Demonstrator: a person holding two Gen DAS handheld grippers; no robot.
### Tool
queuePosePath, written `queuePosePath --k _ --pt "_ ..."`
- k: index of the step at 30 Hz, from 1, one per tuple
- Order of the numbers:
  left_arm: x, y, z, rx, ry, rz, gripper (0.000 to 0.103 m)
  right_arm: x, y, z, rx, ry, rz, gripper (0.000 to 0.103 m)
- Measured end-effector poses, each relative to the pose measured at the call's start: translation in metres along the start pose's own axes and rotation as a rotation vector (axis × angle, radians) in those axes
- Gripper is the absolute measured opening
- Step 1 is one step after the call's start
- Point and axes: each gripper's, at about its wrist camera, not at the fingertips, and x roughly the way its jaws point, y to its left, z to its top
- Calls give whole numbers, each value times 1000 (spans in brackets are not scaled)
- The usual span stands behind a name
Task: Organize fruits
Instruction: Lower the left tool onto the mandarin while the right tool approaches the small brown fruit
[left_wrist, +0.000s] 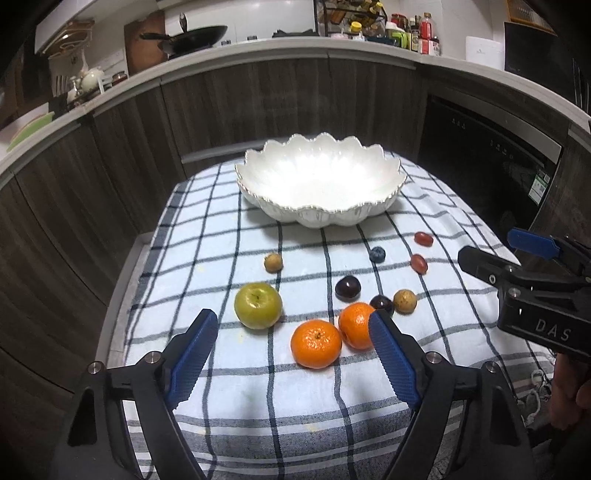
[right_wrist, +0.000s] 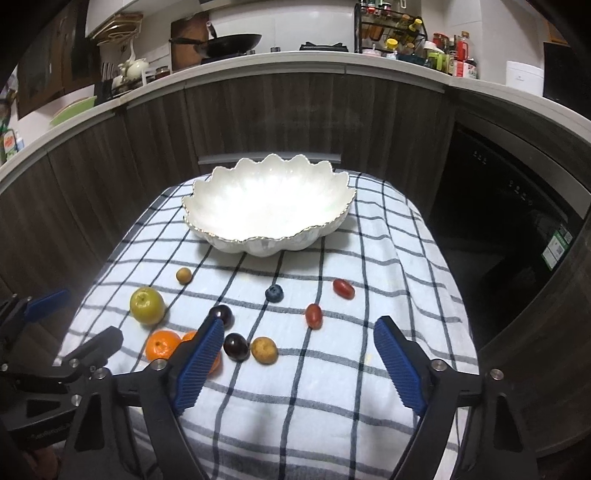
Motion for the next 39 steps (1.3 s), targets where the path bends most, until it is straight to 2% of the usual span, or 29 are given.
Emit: queuePosePath --k 11,17,23,39 --pt "29 -7 -5 25 68 -36 74 26 3 -3 -12 39 14 79" --pt "41 -8 -9 29 110 -50 69 44 3 -7 -7 85 41 67" --pt "53 -8 -13 27 154 -66 60 54 6 -11 -19 109 44 67" --pt "76 -6 -21 14 239 -77 57 78 9 -20 -23 190 62 60"
